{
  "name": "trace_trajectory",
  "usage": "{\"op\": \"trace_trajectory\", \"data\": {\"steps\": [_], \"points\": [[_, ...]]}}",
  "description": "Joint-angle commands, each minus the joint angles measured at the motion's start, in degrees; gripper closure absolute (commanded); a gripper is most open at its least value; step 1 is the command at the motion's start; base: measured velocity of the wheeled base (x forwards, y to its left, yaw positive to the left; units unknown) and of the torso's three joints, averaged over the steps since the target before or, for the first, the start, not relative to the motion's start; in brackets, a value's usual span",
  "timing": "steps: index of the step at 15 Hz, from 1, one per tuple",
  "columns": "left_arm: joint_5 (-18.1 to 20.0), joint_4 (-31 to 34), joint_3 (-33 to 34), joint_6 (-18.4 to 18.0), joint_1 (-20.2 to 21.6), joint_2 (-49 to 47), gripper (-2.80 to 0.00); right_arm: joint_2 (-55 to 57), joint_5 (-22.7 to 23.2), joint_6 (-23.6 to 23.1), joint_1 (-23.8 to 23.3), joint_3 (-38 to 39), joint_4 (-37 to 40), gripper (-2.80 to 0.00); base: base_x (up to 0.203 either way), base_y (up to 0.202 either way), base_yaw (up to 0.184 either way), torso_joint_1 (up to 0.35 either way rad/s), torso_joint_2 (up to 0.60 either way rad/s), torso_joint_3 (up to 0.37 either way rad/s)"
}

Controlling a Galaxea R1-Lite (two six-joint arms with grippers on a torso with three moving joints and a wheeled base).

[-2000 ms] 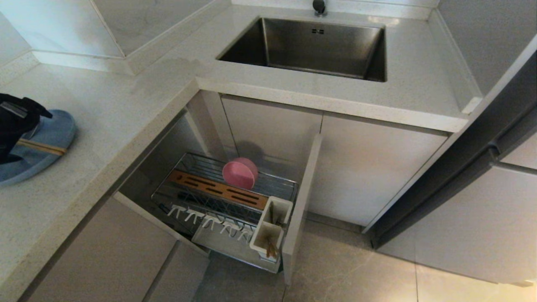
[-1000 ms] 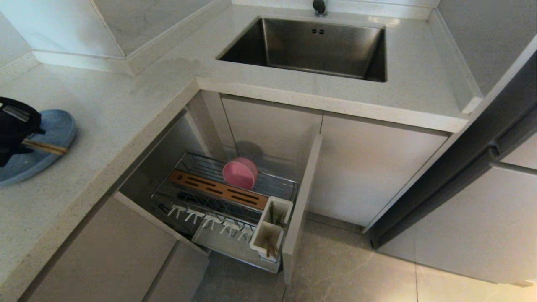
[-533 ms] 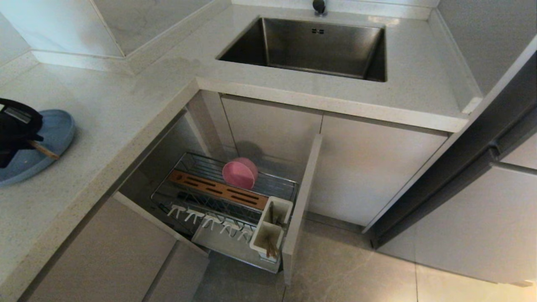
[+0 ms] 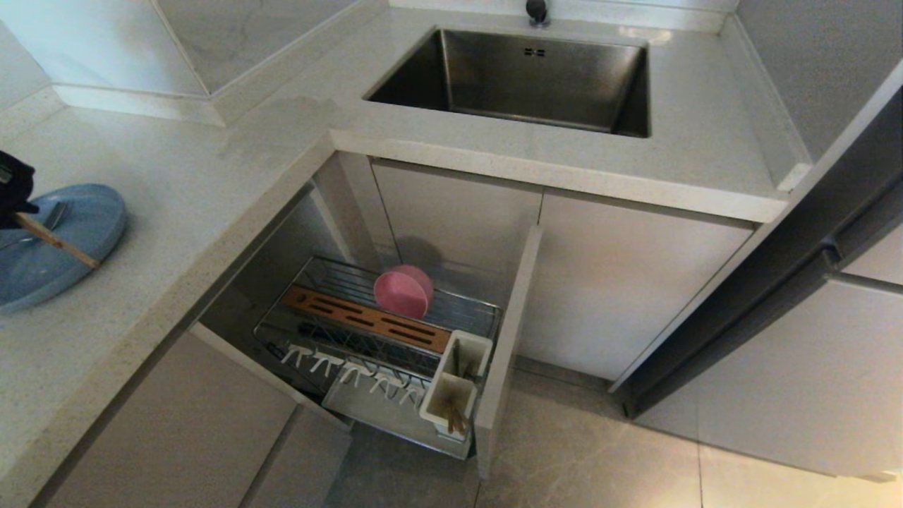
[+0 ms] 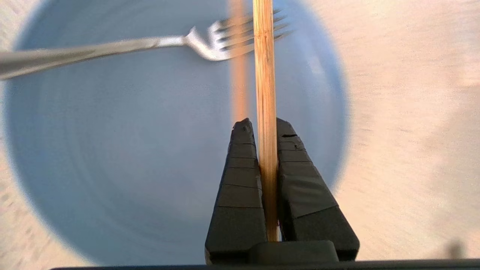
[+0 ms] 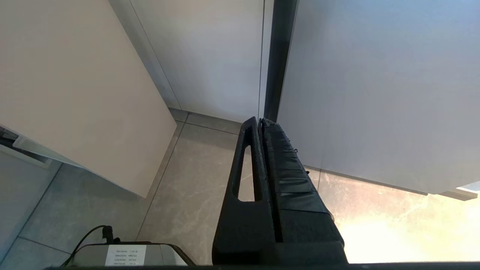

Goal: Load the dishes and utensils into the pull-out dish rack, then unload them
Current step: Pick up the chopsticks and place it in the cupboard

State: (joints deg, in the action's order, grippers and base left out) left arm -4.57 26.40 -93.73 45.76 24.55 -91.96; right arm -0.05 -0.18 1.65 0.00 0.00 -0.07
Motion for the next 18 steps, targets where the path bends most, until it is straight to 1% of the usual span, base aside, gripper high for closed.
{"op": "trace_trajectory", "data": {"steps": [1,4,6,7,10,12,14,16,18], "points": [[0.6,0.2,-0.1,0.1,-0.2,4.7,0.0,0.0,0.0,0.0,0.0,0.0,0.0,0.0,0.0,0.0,0.0,0.0,0.0,0.0],[1.7,0.5,0.0,-0.8,-0.7,8.5,0.0,0.0,0.0,0.0,0.0,0.0,0.0,0.0,0.0,0.0,0.0,0.0,0.0,0.0],[1.9,2.7,0.0,-3.1,-2.1,10.8,0.0,0.0,0.0,0.0,0.0,0.0,0.0,0.0,0.0,0.0,0.0,0.0,0.0,0.0],[2.2,3.8,0.0,-4.5,-3.6,11.6,0.0,0.0,0.0,0.0,0.0,0.0,0.0,0.0,0.0,0.0,0.0,0.0,0.0,0.0],[6.0,9.2,0.1,-10.5,-8.2,14.8,0.0,0.0,0.0,0.0,0.0,0.0,0.0,0.0,0.0,0.0,0.0,0.0,0.0,0.0],[7.0,12.6,0.1,-13.4,-12.1,16.8,0.0,0.0,0.0,0.0,0.0,0.0,0.0,0.0,0.0,0.0,0.0,0.0,0.0,0.0],[7.8,18.2,0.2,-18.7,-16.5,18.9,0.0,0.0,0.0,0.0,0.0,0.0,0.0,0.0,0.0,0.0,0.0,0.0,0.0,0.0],[9.7,23.8,0.3,-23.7,-20.4,20.5,0.0,0.0,0.0,0.0,0.0,0.0,0.0,0.0,0.0,0.0,0.0,0.0,0.0,0.0],[11.5,30.4,0.4,-30.4,-23.4,21.1,0.0,0.0,0.0,0.0,0.0,0.0,0.0,0.0,0.0,0.0,0.0,0.0,0.0,0.0]]}}
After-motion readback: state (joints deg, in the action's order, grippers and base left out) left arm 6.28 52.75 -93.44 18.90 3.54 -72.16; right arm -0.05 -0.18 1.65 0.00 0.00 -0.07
